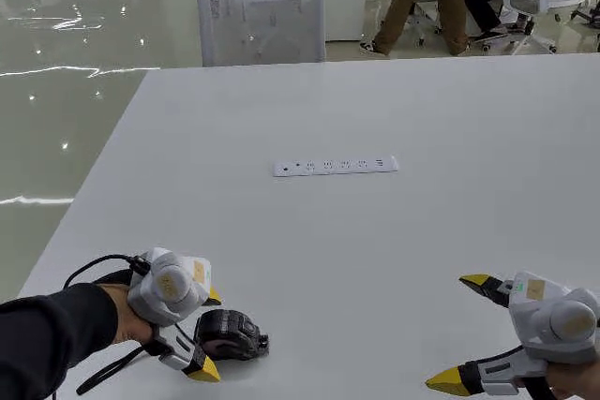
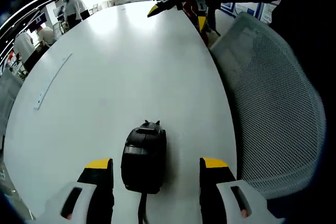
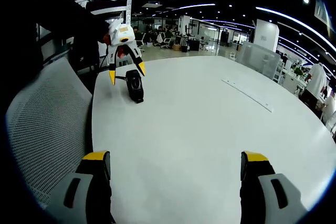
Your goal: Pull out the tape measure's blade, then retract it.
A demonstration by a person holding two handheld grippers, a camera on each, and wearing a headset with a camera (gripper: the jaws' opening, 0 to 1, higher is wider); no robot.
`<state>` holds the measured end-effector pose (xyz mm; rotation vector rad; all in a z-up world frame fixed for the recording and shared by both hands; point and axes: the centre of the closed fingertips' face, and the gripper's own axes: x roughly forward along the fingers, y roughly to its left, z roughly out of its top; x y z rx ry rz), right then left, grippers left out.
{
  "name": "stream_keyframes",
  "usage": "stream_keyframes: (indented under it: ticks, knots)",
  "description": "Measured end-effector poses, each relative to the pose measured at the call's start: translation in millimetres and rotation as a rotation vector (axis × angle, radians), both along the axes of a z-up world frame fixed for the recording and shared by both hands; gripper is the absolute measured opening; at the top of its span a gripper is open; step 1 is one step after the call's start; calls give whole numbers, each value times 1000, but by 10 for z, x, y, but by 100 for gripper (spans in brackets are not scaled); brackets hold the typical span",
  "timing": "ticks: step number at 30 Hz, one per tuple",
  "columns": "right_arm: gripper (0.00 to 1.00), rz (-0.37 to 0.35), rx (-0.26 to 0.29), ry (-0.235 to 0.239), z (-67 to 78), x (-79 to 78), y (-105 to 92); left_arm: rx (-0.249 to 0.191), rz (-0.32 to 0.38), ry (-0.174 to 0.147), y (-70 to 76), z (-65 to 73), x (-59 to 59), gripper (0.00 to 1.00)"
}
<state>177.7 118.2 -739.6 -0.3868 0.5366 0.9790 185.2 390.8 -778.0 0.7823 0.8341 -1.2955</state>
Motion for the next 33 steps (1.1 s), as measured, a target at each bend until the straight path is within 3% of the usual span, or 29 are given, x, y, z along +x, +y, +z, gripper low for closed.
stream_keyframes:
  ticks: [6,8,9,12,13,17,24,29,33]
  knots:
    - [100,30,1,5,-2,23,143,7,-34,8,-79,-25,-28,54]
    - [100,39,13,8,18,30,213,15,-26,-1,-77,-34,9,51]
    - [100,48,13,6,26,38,254,19,-19,-22,-69,-21,58,47]
    - [100,68,16,7,32,60,368,18,34,-51,-52,-8,206,30]
    - [100,76,16,6,34,65,405,16,43,-11,-59,-29,159,30]
    - [100,119,25,3,38,78,609,44,5,-43,-85,-79,152,31]
    - [96,190,19,12,-70,88,910,53,-6,-20,-74,-78,165,30]
    - [90,190,29,39,-212,153,1085,61,10,-32,-76,-91,156,30]
    - [95,218,26,82,-327,105,1257,69,13,-23,-73,-91,162,30]
